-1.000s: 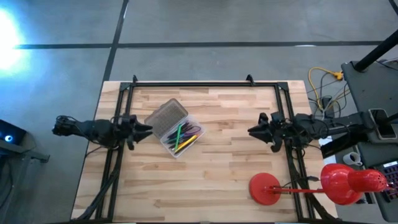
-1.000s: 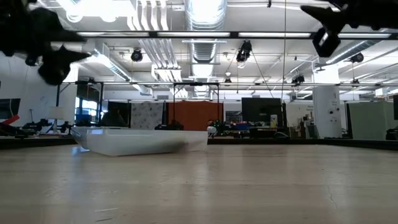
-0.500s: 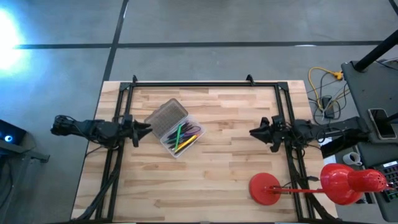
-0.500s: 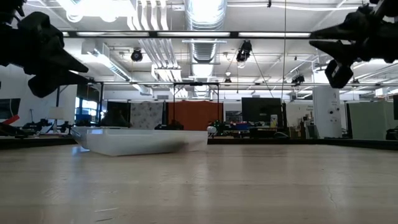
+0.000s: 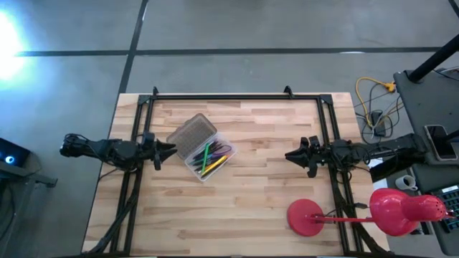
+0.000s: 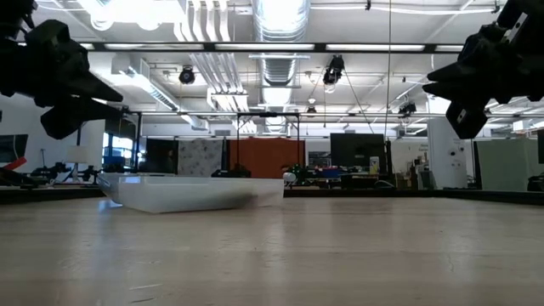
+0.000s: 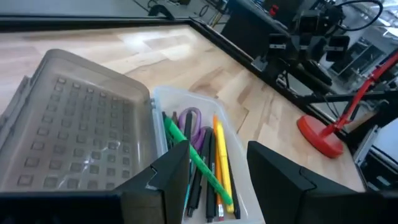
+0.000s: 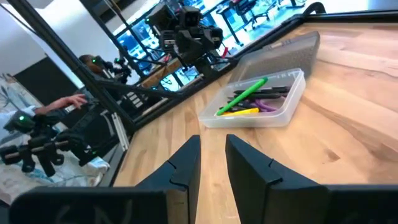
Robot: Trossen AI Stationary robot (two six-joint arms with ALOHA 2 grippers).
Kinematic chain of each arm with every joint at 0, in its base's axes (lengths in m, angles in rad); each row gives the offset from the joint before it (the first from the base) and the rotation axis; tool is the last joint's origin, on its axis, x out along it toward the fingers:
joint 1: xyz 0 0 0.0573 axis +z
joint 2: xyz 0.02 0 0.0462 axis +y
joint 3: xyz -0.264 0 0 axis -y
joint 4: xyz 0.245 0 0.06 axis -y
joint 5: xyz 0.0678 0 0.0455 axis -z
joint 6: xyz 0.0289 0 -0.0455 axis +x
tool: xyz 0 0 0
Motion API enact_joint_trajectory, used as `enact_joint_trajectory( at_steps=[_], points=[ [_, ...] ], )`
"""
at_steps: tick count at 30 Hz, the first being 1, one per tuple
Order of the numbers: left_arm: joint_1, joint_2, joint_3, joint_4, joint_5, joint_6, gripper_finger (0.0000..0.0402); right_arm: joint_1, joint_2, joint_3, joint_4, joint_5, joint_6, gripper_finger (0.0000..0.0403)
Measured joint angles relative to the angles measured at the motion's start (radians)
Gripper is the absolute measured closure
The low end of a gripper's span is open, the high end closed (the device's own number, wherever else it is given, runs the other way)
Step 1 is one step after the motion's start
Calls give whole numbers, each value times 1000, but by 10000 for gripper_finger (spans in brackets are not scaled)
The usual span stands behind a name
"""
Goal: Pick & place school supplies into a supply box
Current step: Return to Home Position
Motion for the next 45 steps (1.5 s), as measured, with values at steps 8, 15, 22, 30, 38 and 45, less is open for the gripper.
enact_joint_trajectory(
  at_steps=[8,15,22,30,38,45],
  points=[
    [81,-5,-30,81,3,1,256,-15,-178,0,-139,0,0,335],
    [227,-5,-49,140,3,1,256,-87,-285,0,-165,1,-3,335],
    [289,18,-49,138,2,1,256,-105,-288,0,-183,1,-2,335],
    [288,71,-47,134,2,1,256,-107,-287,0,-181,0,-1,335],
    [288,133,-47,133,2,1,256,-129,-277,0,-180,0,-1,335],
    [288,187,-47,134,2,1,256,-129,-277,0,-180,0,-1,335]
  ],
)
